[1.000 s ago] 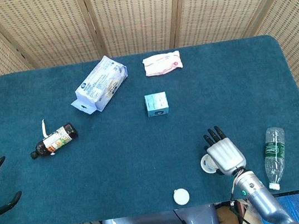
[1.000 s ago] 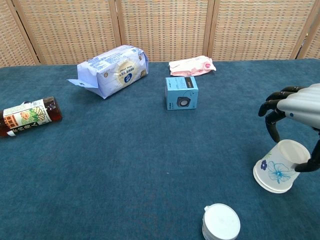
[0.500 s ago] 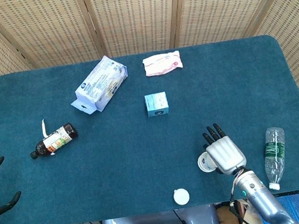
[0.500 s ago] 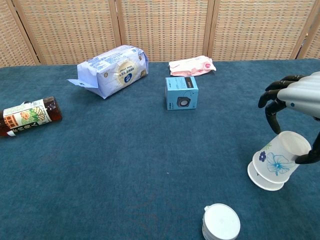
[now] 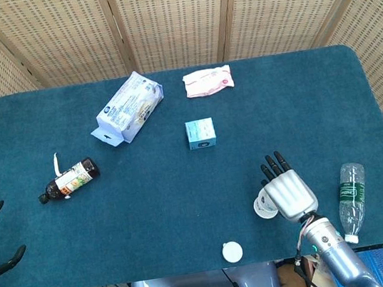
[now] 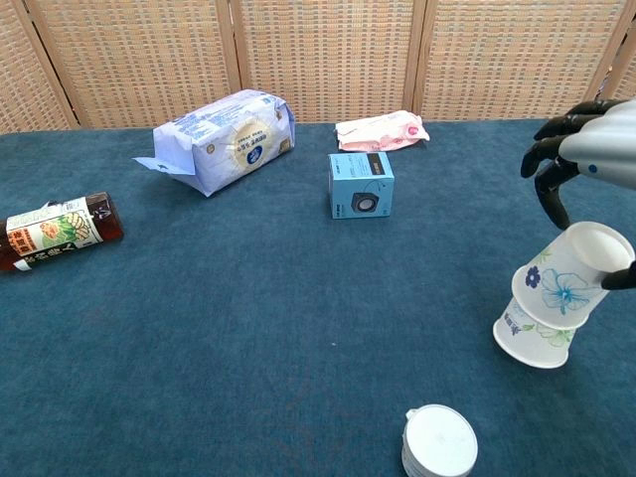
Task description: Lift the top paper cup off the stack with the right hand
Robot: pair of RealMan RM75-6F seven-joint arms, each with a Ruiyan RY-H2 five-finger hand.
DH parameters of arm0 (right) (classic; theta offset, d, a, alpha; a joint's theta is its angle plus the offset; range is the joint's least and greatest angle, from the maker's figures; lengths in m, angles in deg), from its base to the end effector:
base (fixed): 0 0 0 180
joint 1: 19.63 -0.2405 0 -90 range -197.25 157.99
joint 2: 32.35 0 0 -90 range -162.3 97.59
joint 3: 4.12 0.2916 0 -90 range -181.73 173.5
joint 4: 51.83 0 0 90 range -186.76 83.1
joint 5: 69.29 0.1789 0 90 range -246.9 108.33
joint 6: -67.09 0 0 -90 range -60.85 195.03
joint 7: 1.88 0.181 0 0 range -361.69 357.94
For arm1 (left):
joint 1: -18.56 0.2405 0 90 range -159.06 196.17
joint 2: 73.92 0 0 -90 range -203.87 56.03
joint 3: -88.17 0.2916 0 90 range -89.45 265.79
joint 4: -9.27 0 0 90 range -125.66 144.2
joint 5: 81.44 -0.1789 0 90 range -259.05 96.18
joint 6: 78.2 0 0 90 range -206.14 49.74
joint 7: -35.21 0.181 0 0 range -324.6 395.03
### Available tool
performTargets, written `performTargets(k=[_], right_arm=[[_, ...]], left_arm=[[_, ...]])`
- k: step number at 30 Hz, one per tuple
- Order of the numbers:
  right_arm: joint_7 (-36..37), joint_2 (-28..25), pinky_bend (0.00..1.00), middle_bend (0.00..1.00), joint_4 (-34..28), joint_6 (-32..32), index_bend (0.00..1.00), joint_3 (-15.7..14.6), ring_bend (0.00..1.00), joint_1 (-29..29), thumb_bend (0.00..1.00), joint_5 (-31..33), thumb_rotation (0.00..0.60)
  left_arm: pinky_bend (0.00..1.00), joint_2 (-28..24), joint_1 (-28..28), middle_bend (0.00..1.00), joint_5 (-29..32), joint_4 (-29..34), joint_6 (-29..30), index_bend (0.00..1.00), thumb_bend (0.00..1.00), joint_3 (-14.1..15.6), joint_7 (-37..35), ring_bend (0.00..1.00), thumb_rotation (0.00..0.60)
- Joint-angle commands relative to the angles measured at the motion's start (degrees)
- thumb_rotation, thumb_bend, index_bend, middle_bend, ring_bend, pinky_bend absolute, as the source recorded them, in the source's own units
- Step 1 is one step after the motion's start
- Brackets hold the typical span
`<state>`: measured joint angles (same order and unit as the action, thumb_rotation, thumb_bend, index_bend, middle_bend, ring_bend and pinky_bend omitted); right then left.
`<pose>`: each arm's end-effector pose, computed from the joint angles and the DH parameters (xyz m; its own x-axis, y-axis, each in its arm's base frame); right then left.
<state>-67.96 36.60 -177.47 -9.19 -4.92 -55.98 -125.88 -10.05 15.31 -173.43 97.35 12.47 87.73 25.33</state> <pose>-0.1652 -0.2997 0.1043 0.8231 -0.1315 0.5524 -0.5582 -0.3662 0.7446 -0.3279 0.2011 0.2112 0.3103 -0.0308 0.9502 0.9458 -0.0910 -0.3118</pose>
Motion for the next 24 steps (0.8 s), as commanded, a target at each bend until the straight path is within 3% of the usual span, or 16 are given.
performTargets(k=[1,7,18,24], right_arm=[[-7.8,-2.5,0.0,0.19,-4.6,-2.8,0.49,-0.1,0.0,-1.6,0.17,-0.5,0.6],[-15.1,-2.7,0.0,0.19,-9.4,-5.8,0.49,0.3,0.0,-3.1,0.17,1.4,0.6],[-19.2,-1.1,0.0,0.19,-9.4,-7.6,0.5,0.4,0.0,-4.6,0.17,1.3,0.6],[-20.5,-1.3,0.0,0.19,-9.3,-7.8,0.5,2.1,0.0,-6.3,0.17,6.9,0.6]], left_arm=[[0.0,-0.1,0.1,0.0,-0.2,0.1,0.4,0.0,0.27,0.0,-0.3,0.0,0.6],[0.0,-0.4,0.3,0.0,-0.4,0.0,1.0,0.0,0.27,0.0,-1.0,0.0,0.6],[0.0,-0.6,0.4,0.0,-0.6,-0.1,1.3,0.0,0.27,-0.1,-1.6,0.0,0.6],[0.0,-0.5,0.5,0.0,-0.7,-0.1,1.5,0.0,0.27,-0.1,-1.5,0.0,0.6]])
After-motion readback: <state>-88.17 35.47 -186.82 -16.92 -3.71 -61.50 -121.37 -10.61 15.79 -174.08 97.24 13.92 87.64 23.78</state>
